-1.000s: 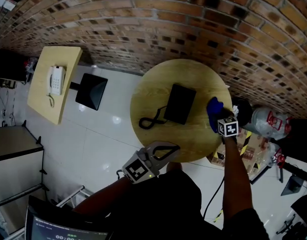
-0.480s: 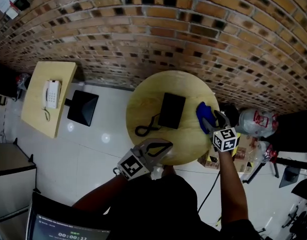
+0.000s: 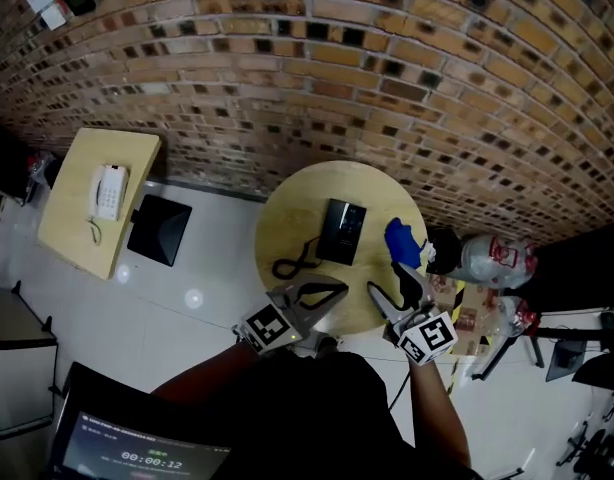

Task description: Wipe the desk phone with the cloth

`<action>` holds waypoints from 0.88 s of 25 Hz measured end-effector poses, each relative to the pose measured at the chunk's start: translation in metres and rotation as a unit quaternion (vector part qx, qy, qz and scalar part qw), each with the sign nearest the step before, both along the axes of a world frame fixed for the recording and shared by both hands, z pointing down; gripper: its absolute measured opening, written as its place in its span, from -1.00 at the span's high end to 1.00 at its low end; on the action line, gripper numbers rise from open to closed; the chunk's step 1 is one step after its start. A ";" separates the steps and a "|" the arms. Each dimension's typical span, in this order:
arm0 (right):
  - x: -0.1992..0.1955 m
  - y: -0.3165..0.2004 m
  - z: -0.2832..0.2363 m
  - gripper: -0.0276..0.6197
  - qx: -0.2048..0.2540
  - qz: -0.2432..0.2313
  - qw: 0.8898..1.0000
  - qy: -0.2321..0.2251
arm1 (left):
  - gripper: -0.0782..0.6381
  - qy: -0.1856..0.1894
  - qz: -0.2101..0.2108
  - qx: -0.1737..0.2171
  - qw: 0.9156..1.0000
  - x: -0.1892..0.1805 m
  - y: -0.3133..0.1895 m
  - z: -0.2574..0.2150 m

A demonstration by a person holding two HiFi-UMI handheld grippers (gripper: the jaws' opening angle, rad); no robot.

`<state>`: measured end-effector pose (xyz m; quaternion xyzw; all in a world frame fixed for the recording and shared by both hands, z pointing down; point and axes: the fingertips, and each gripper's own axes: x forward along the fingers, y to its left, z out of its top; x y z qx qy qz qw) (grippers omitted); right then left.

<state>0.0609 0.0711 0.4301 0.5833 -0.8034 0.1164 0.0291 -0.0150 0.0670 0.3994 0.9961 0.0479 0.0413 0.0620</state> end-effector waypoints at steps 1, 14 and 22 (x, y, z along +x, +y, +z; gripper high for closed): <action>-0.011 0.004 -0.008 0.08 0.004 -0.006 1.000 -0.004 | 0.82 0.001 0.002 0.000 1.000 -0.003 0.003 -0.002; -0.065 0.026 -0.033 0.91 0.036 -0.015 0.999 -0.023 | 0.82 0.014 0.014 0.003 1.000 -0.016 0.014 -0.017; -0.067 0.031 -0.038 0.91 0.037 -0.017 0.999 -0.022 | 0.82 0.007 0.010 -0.002 1.000 -0.018 0.012 -0.013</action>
